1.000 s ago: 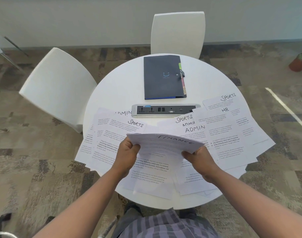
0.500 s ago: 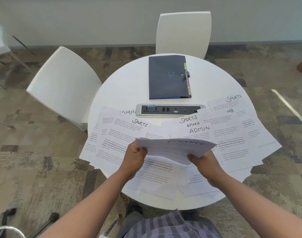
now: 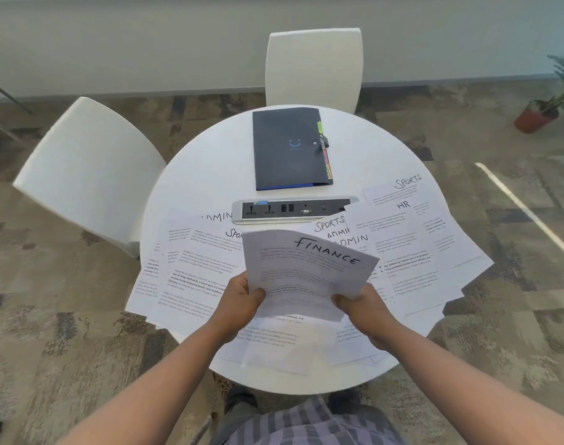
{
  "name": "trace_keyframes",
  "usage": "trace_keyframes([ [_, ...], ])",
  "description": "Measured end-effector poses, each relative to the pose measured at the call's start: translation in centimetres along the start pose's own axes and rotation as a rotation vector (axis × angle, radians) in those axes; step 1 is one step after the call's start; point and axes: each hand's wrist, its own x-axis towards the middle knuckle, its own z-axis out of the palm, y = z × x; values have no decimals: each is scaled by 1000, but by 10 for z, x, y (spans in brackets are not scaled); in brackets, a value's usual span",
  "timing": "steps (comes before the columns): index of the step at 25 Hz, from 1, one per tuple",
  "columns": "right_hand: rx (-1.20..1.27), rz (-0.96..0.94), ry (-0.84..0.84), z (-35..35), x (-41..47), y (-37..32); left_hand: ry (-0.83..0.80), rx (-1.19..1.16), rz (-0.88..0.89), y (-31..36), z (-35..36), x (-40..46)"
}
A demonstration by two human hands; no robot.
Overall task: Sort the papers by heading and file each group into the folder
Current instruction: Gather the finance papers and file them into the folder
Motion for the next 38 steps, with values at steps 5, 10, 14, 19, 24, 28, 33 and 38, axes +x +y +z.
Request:
trace_keyframes([
  [5, 4, 19, -11, -6, -7, 8, -101, 62, -21, 3, 10, 10],
  [10, 138, 24, 18, -31, -8, 5, -109, 2, -17, 17, 21, 20],
  [14, 207, 20, -45, -60, -2, 15, -80, -93, -64, 28, 39, 31],
  [19, 303, 29, -98, -99, 5, 15, -43, -213, -137, 36, 74, 20],
  [24, 296, 73, -135, -138, 5, 15, 117, -263, -207, 39, 111, 5],
  [28, 286, 105, -91, -155, 11, 20, 193, -271, -262, 32, 126, 5],
  [33, 270, 196, -53, -146, 10, 33, 204, -263, -291, 19, 120, 9],
  [38, 208, 242, 10, -127, 20, 37, 269, -143, -278, -9, 76, 7],
])
